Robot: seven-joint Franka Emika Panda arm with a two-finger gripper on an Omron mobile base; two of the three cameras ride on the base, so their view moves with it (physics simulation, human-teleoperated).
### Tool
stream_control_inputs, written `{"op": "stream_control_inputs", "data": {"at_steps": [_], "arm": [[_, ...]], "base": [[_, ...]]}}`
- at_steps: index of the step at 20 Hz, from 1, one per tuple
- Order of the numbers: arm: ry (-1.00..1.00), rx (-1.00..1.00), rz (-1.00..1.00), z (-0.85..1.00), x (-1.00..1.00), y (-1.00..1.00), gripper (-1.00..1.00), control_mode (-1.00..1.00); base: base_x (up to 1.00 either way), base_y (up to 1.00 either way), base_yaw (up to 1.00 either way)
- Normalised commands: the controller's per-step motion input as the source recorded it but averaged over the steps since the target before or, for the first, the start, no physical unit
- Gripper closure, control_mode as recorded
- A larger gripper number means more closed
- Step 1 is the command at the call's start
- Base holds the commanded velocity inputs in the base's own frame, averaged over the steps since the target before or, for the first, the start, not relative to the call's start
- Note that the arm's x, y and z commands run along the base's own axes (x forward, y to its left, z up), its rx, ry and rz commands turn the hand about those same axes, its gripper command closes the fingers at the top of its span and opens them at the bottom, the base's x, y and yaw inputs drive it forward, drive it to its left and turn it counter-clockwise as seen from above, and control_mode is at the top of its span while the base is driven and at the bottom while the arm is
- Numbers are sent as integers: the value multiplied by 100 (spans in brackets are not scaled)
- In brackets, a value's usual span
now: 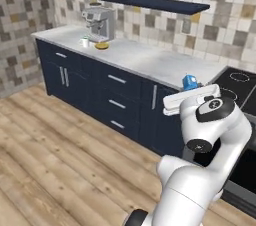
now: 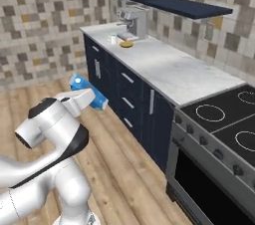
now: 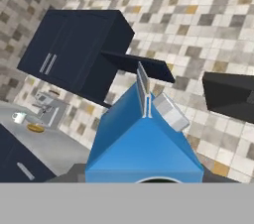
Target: Take a sugar cube from the saucer and place it inside the coffee. Then, grab milk from the fridge and place it next to the coffee on the counter to sweeten the coffee.
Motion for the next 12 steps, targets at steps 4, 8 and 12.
{"op": "stream_control_inputs", "data": {"at_steps": [4, 8, 12], "arm": [[0, 0, 0, 0, 0, 0, 100, 100], [0, 0, 0, 0, 0, 0, 100, 100], [0, 0, 0, 0, 0, 0, 100, 100]], "base": [[100, 100, -4], [100, 100, -4], [100, 100, -3]]}}
